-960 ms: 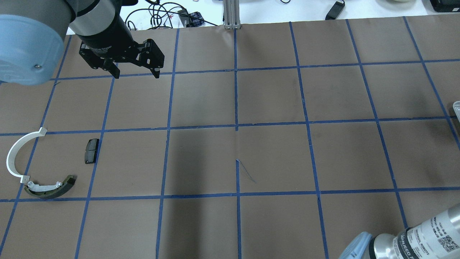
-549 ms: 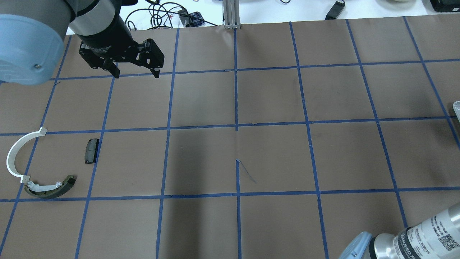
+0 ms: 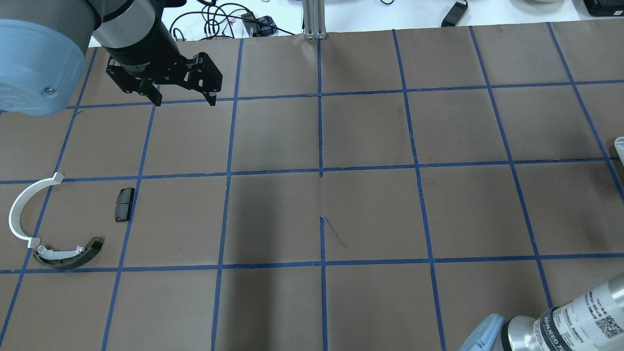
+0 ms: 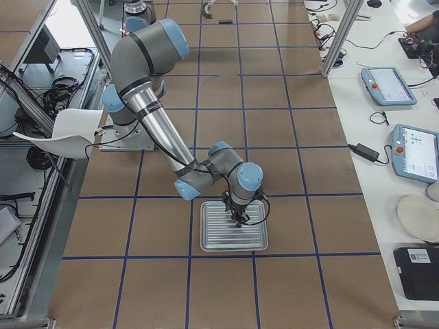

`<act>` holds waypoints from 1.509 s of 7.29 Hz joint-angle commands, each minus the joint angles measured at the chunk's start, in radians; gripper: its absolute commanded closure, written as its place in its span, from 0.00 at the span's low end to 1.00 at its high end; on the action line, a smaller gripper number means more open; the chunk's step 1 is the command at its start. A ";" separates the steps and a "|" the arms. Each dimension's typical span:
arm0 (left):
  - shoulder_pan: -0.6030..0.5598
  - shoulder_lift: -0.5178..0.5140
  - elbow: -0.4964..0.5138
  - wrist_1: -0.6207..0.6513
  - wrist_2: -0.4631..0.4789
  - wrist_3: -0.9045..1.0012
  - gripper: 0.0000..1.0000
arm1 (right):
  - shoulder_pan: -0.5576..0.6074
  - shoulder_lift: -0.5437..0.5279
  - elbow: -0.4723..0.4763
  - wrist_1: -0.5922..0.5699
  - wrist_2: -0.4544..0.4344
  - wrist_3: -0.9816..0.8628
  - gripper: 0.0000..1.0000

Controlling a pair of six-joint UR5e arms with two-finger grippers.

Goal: Place bearing gear from tray to pile

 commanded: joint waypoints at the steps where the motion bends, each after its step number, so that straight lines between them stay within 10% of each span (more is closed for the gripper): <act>1: 0.001 0.000 0.000 0.000 0.000 0.000 0.00 | 0.000 0.010 -0.002 0.000 -0.004 0.008 0.89; 6: 0.001 0.000 0.000 0.000 0.000 0.000 0.00 | 0.052 -0.136 -0.037 0.179 -0.056 0.082 1.00; 11: -0.001 0.000 -0.002 -0.002 0.000 0.000 0.00 | 0.542 -0.340 -0.025 0.531 0.192 0.891 1.00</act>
